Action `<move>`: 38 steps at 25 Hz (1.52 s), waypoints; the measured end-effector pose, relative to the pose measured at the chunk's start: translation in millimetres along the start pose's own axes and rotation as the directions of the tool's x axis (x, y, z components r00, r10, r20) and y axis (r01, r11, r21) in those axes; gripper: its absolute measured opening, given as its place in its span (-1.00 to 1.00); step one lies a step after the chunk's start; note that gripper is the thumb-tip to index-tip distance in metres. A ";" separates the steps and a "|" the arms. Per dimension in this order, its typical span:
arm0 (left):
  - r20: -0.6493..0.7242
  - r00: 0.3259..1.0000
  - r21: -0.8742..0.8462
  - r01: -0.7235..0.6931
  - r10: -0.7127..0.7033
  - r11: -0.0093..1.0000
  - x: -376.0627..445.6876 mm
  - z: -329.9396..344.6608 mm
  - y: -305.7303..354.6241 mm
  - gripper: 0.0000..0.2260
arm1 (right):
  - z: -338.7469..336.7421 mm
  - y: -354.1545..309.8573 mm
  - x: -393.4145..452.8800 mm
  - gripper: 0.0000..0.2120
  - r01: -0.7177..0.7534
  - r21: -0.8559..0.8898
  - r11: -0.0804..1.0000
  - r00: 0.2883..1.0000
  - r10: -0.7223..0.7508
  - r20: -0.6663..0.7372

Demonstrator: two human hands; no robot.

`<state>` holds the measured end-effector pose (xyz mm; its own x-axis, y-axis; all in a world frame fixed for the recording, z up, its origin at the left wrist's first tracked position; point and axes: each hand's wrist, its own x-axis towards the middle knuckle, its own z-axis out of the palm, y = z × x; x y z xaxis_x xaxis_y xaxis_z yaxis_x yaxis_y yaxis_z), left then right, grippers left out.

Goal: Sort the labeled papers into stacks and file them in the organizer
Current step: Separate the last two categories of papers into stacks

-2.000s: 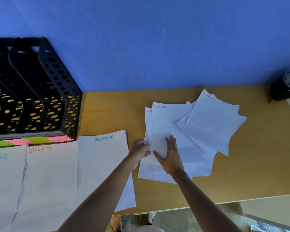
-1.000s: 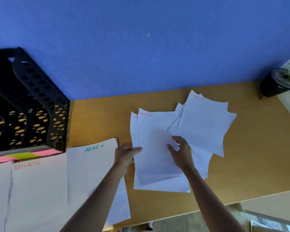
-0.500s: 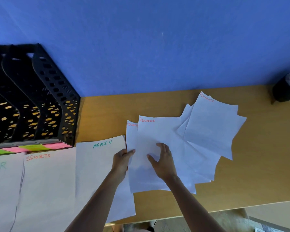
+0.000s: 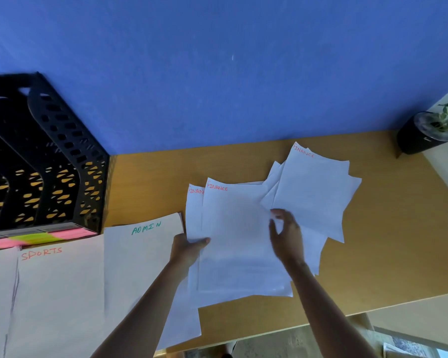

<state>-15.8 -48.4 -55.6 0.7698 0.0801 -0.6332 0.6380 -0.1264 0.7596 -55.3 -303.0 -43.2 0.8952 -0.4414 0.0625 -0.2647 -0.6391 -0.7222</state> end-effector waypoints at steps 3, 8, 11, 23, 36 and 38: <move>0.059 0.998 0.087 0.020 -0.025 0.996 4.1 -5.2 0.7 -0.87 | -21.3 25.0 29.3 -0.43 -0.048 -0.231 0.972 0.995 0.067 0.077; 0.082 0.997 0.059 0.001 -0.006 0.998 5.6 -4.5 4.4 -0.80 | -28.7 49.4 45.3 -0.48 0.057 -0.473 0.879 0.973 0.058 0.225; 0.001 0.999 0.003 -0.049 0.049 0.999 7.6 -4.2 3.3 -0.79 | -33.2 41.9 49.4 -0.62 0.029 -0.489 0.872 0.990 0.043 0.135; -0.068 0.997 0.048 0.036 -0.033 0.998 15.7 -13.2 -5.7 -0.72 | 41.1 -23.6 -75.8 -0.47 0.524 -0.222 0.822 0.837 -0.449 0.313; 0.016 0.999 0.046 -0.031 0.030 0.998 5.9 -17.5 -18.6 -0.73 | 4.9 -7.2 -66.0 -0.57 0.280 0.003 0.960 0.910 -0.267 0.317; 0.023 0.999 0.041 -0.034 0.033 0.999 5.9 -17.6 -18.5 -0.74 | -7.7 7.9 -38.8 -0.59 0.148 -0.124 0.981 0.981 -0.129 0.147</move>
<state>-22.7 -28.1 -70.8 0.7897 0.0528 -0.6112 0.6102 -0.1699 0.7738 -94.9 -295.8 -46.0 0.9649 -0.2573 0.0531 -0.1717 -0.7706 -0.6137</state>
